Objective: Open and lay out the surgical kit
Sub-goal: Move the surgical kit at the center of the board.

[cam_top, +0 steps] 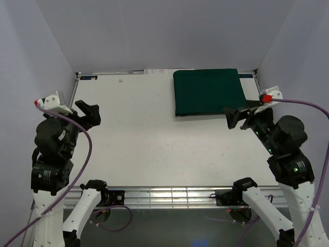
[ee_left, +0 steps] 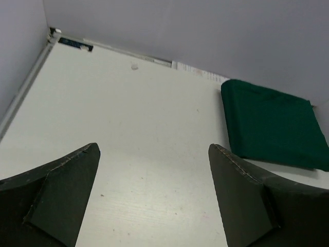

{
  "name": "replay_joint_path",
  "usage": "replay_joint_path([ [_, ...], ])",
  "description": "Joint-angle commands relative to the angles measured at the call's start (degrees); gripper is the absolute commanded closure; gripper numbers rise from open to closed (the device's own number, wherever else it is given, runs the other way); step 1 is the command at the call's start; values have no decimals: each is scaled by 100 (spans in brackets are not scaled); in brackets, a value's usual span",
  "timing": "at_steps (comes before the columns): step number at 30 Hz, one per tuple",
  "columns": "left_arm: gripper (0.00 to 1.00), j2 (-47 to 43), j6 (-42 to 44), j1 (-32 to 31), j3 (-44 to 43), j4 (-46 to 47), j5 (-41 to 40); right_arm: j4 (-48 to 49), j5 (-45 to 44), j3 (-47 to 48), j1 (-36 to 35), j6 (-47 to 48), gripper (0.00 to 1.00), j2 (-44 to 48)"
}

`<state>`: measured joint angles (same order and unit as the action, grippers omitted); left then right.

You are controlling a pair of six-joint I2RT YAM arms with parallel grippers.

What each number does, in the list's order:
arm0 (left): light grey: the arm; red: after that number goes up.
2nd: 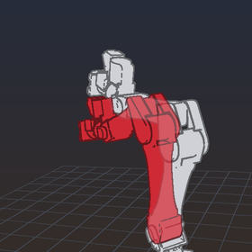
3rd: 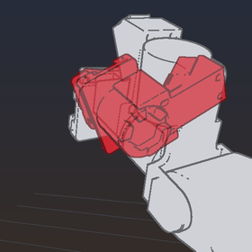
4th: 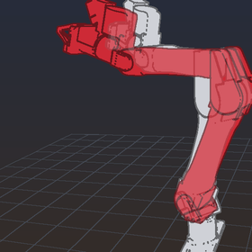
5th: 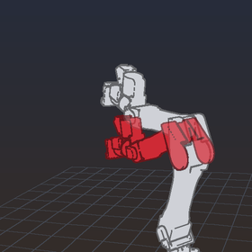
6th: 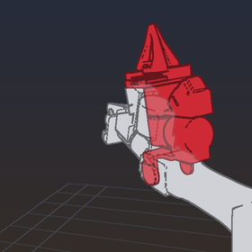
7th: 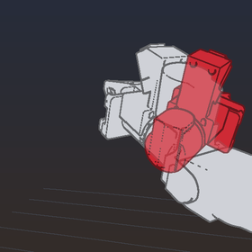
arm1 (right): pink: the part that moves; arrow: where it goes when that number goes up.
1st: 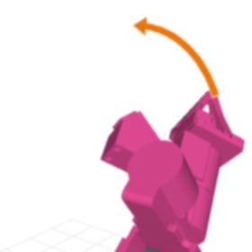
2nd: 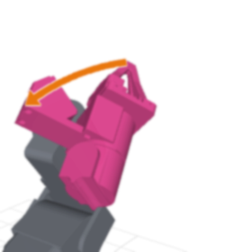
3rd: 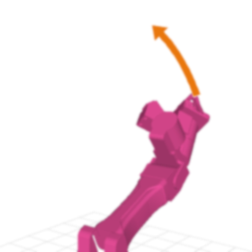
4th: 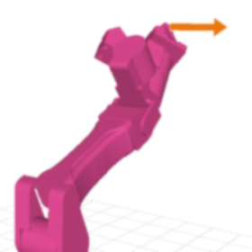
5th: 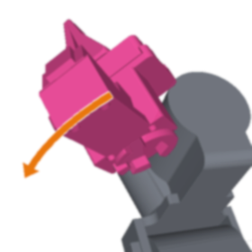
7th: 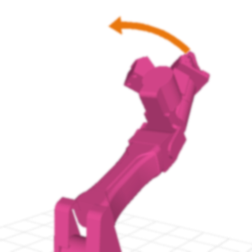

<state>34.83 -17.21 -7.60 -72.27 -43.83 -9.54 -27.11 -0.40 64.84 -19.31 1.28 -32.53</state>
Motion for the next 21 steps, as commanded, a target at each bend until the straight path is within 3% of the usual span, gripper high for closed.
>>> replay_joint_path([
  [1,2,717,-571,30,239,-108,443,145,567,99,-29,-540,10,-840],
  [10,2,3195,-1355,30,-6,128,1436,171,93,1100,94,-1112,10,-3520],
  [16,2,4661,-1636,-75,-507,524,1753,-285,-160,2338,1060,-1552,10,-5261],
  [21,2,5542,-1785,-365,-972,762,1772,-365,-66,2867,1869,-1157,9,-6317],
])
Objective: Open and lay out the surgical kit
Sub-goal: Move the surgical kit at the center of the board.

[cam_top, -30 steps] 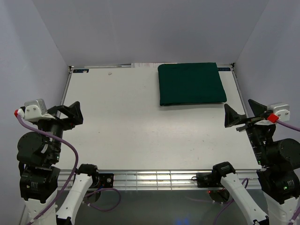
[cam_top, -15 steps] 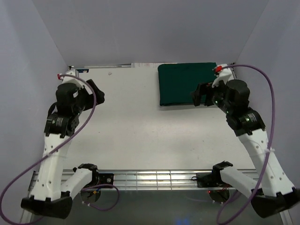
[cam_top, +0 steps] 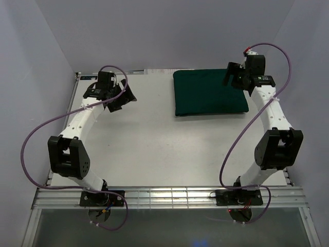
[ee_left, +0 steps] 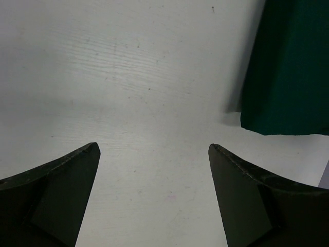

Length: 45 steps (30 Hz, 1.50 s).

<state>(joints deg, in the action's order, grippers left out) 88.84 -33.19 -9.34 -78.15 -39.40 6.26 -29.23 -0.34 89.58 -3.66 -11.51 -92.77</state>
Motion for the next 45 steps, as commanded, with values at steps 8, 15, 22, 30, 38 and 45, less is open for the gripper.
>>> replay_joint_path([
  [8,2,1555,-416,-876,-1237,810,174,-302,587,982,1438,772,8,-1444],
  [15,4,2426,-680,-1385,-1817,1355,261,-197,1254,991,1921,1098,16,-1981],
  [22,6,2955,-820,-1737,-2213,1812,279,-21,2283,1114,2036,1116,24,-2377],
  [30,11,3324,-987,-1939,-2336,2278,200,23,2389,1123,2106,1116,33,-2720],
  [38,11,3605,-1111,-2063,-2459,2542,288,137,2538,991,2194,1116,42,-2922],
  [45,11,3772,-1085,-2142,-2547,2569,323,216,2802,930,2247,1116,57,-3027],
])
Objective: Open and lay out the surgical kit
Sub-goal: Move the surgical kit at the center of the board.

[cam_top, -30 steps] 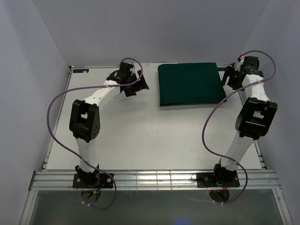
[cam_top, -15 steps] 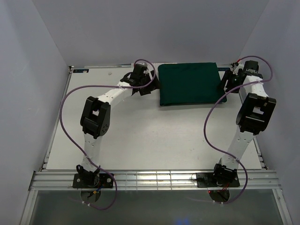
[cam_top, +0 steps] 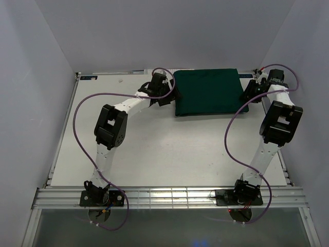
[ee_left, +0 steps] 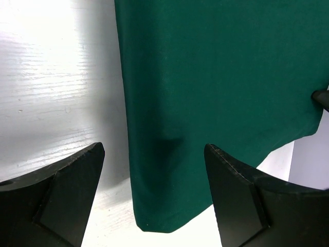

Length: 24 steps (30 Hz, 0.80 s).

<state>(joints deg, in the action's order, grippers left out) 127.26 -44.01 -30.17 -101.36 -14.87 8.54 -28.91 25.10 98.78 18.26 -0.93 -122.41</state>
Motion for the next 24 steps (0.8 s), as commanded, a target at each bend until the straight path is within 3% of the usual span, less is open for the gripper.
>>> replay_joint_path([
  [1,11,-70,15,-68,-235,116,104,201,284,1,72,58,59,-72],
  [5,11,-52,42,-85,-235,116,-1,236,469,-52,125,58,70,-134],
  [9,11,9,15,-94,-270,143,-27,262,399,-87,134,58,89,-143],
  [14,16,132,-20,-129,-349,151,-45,263,408,-105,125,225,92,-143],
  [19,37,290,-11,-191,-463,178,-19,315,452,-157,125,216,92,-134],
  [22,55,378,-11,-208,-577,178,-10,368,469,-245,125,198,92,-116],
  [23,65,396,-11,-208,-604,178,-10,368,469,-272,125,198,92,-108],
  [24,68,405,-20,-208,-648,178,-18,368,469,-298,125,198,92,-99],
])
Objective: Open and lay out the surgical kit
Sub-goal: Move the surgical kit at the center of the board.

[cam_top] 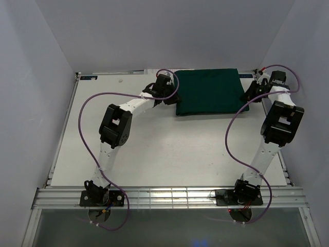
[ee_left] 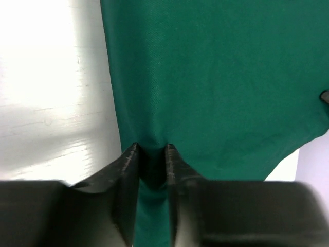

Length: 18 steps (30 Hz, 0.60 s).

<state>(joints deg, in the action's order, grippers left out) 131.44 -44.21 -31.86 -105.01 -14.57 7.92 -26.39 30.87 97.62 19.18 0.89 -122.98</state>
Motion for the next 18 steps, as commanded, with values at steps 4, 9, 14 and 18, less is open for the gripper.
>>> replay_joint_path([
  [4,95,22,43,-49,-318,147,78,301,-99,-402,16,-27,92,89],
  [9,100,-30,149,-49,-248,42,-62,459,-81,-788,-37,-53,92,257],
  [14,100,-293,360,-49,129,-169,-335,652,-3,-1210,-142,-238,92,599],
  [18,100,-732,457,39,718,-327,-520,758,-54,-1815,-467,-370,92,942],
])
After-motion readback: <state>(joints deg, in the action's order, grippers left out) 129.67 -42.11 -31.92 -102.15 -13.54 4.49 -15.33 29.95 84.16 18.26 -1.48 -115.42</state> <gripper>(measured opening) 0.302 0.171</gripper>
